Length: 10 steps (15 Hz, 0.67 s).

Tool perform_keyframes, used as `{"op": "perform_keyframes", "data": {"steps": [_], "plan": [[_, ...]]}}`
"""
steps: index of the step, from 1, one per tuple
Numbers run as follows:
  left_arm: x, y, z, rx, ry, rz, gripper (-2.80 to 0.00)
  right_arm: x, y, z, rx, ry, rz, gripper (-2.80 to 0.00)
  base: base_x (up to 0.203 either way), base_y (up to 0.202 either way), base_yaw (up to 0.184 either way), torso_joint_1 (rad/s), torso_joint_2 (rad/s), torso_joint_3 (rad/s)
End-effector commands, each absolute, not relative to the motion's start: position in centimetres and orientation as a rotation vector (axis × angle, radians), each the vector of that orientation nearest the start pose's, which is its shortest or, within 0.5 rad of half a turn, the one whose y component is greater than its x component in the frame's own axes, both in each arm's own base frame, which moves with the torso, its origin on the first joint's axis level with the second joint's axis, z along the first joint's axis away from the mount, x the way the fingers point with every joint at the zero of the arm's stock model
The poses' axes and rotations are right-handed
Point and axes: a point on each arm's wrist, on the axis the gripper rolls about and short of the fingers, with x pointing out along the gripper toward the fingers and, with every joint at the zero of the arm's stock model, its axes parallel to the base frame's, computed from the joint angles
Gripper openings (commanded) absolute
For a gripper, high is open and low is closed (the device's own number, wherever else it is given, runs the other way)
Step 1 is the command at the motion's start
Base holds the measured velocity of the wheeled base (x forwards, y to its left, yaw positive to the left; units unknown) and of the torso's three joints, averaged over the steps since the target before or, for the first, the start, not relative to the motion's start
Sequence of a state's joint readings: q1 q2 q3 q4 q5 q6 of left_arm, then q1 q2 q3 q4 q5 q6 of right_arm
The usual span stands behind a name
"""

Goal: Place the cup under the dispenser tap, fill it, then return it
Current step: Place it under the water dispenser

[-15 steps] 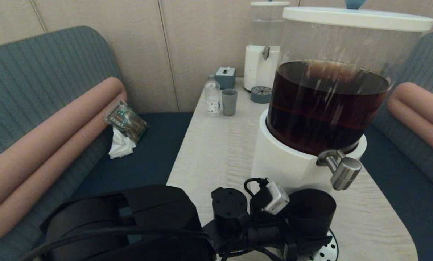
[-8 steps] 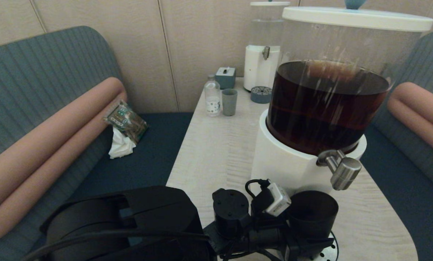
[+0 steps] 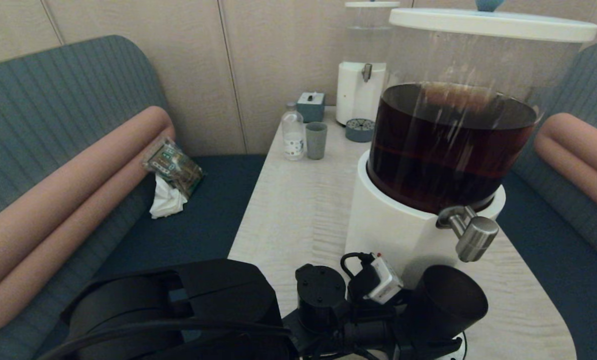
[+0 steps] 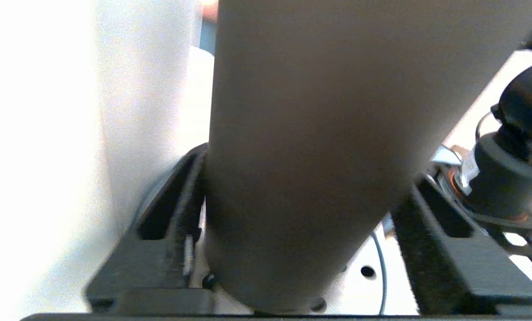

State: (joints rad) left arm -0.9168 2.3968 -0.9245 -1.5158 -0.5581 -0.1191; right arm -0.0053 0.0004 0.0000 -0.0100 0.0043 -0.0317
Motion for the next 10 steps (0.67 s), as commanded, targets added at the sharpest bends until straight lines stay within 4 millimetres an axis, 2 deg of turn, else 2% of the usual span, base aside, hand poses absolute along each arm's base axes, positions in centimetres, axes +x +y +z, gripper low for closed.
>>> {"op": "perform_keyframes", "data": {"steps": [1,10], "plan": [[24.05,-33.49,4.27,-0.108,0.025,-1.482,0.00,-2.26,0.02,7.48,-0.032,-0.008,-0.001,-2.80,0.000,0.000,0.000,0.000,0.00,0.000],[23.49,-33.45,4.30,-0.109,0.036,-1.460,0.00,-2.26,0.02,7.48,-0.032,-0.008,0.000,-2.80,0.000,0.000,0.000,0.000,0.00,0.000]]}}
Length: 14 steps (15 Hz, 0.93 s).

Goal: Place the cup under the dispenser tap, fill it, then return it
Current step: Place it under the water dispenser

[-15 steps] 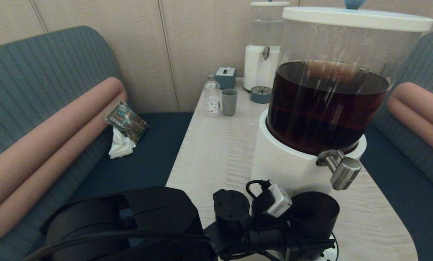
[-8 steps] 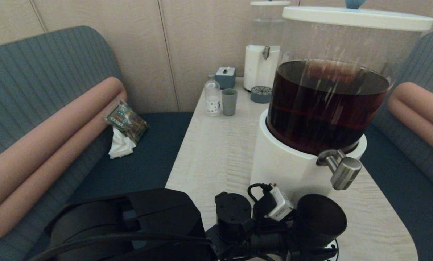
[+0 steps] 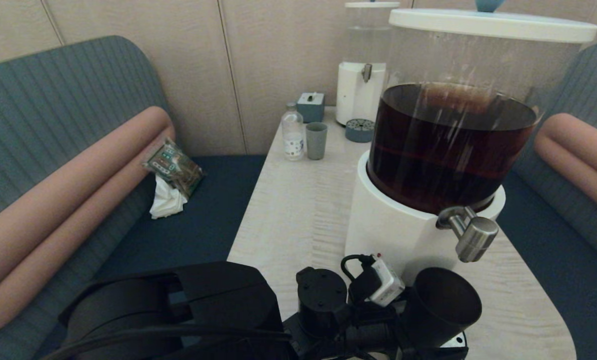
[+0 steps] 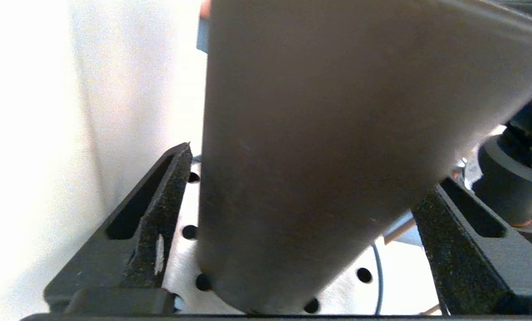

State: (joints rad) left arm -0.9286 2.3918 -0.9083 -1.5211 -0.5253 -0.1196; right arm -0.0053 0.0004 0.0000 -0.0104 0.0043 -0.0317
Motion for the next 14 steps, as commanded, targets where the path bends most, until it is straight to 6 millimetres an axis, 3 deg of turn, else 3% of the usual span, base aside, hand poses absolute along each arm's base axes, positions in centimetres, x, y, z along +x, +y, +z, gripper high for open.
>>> {"op": "perform_keyframes", "data": {"steps": [1,14], "plan": [[23.4,-33.3,4.5,-0.109,0.036,-1.461,0.00,-2.3,0.0,7.5,-0.032,-0.008,-0.002,-2.80,0.000,0.000,0.000,0.000,0.00,0.000],[21.3,-30.4,5.5,-0.097,0.108,-1.424,0.00,-2.3,0.0,7.5,-0.031,-0.008,0.000,-2.80,0.000,0.000,0.000,0.000,0.00,0.000]]}}
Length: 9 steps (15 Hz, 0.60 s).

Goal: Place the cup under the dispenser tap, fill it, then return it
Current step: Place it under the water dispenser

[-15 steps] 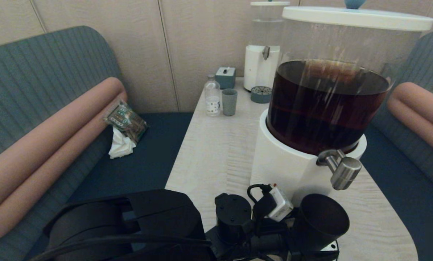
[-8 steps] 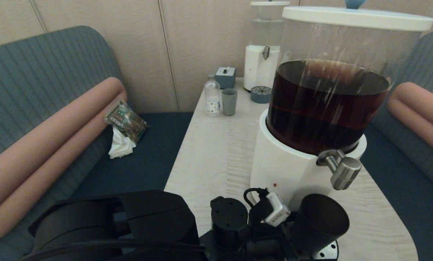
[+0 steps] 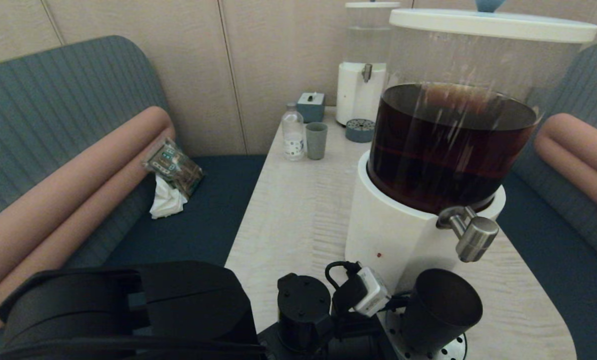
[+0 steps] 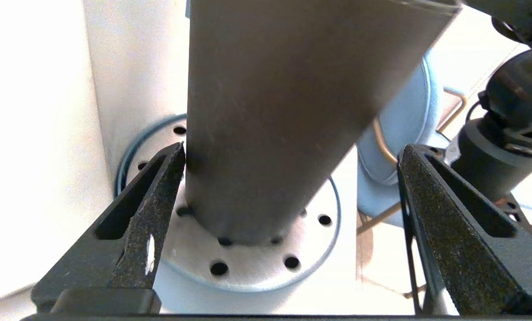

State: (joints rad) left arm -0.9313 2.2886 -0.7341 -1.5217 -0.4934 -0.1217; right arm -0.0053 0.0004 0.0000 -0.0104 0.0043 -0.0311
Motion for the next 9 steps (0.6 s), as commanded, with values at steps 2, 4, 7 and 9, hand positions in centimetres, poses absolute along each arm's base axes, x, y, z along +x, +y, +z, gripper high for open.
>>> {"op": "perform_keyframes", "data": {"steps": [2,4,7,9], "plan": [[20.9,-29.9,6.0,-0.096,0.109,-1.422,0.00,-2.3,0.0,7.5,-0.032,-0.008,-0.002,-2.80,0.000,0.000,0.000,0.000,0.00,0.000],[20.6,-29.4,6.2,-0.094,0.120,-1.418,0.00,-2.2,0.0,7.4,-0.032,-0.006,-0.001,-2.80,0.000,0.000,0.000,0.000,0.00,0.000],[19.6,-27.9,6.4,-0.085,0.154,-1.413,0.00,-2.3,0.0,7.5,-0.032,-0.008,-0.002,-2.80,0.000,0.000,0.000,0.000,0.00,0.000],[19.0,-27.2,6.6,-0.080,0.172,-1.408,0.00,-2.3,0.0,7.5,-0.032,-0.007,-0.001,-2.80,0.000,0.000,0.000,0.000,0.00,0.000]]}}
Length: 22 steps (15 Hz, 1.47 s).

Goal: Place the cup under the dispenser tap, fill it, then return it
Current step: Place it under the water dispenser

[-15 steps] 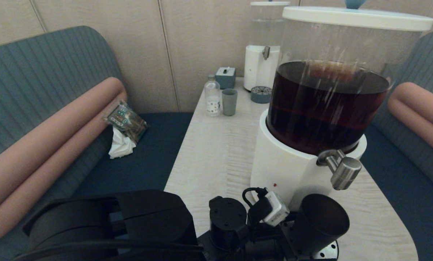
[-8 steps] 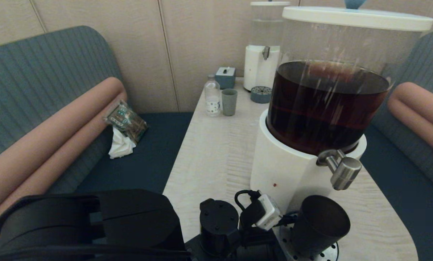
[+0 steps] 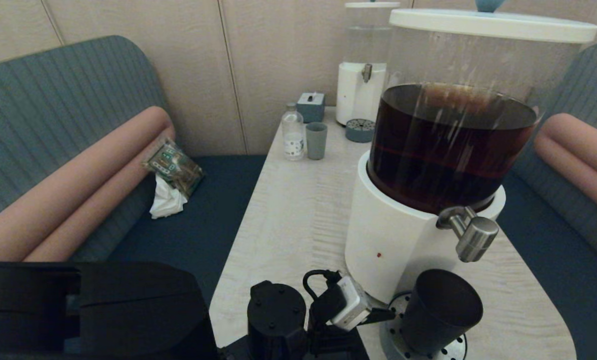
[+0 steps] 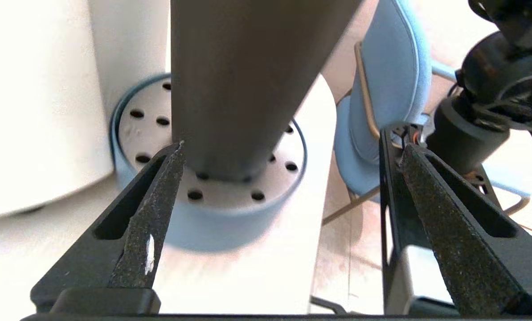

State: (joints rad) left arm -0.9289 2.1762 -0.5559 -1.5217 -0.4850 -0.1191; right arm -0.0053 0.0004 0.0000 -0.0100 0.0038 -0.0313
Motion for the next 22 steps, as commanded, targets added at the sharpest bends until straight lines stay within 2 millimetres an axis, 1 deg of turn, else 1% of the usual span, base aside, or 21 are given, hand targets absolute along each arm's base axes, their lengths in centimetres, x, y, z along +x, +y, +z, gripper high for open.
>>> {"op": "perform_keyframes", "data": {"steps": [1,8,17,18,22], "plan": [[18.92,-27.00,6.84,-0.080,0.164,-1.399,0.00,-2.26,0.02,7.48,-0.032,-0.008,-0.002,-2.80,0.000,0.000,0.000,0.000,0.00,0.000],[18.52,-26.47,7.62,-0.080,0.147,-1.380,0.00,-2.25,0.02,7.44,-0.032,-0.006,-0.002,-2.80,0.000,0.000,0.000,0.000,0.00,0.000],[18.41,-26.24,7.31,-0.070,0.159,-1.355,0.00,-2.25,0.02,7.45,-0.031,-0.007,-0.002,-2.80,0.000,0.000,0.000,0.000,0.00,0.000],[18.46,-26.31,7.39,-0.071,0.154,-1.354,-2.80,-2.25,0.02,7.44,-0.031,-0.006,-0.003,-2.80,0.000,0.000,0.000,0.000,0.00,0.000],[18.62,-26.51,7.32,-0.073,0.151,-1.354,-2.80,-2.25,0.02,7.44,-0.031,-0.006,-0.003,-2.80,0.000,0.000,0.000,0.000,0.00,0.000]]}}
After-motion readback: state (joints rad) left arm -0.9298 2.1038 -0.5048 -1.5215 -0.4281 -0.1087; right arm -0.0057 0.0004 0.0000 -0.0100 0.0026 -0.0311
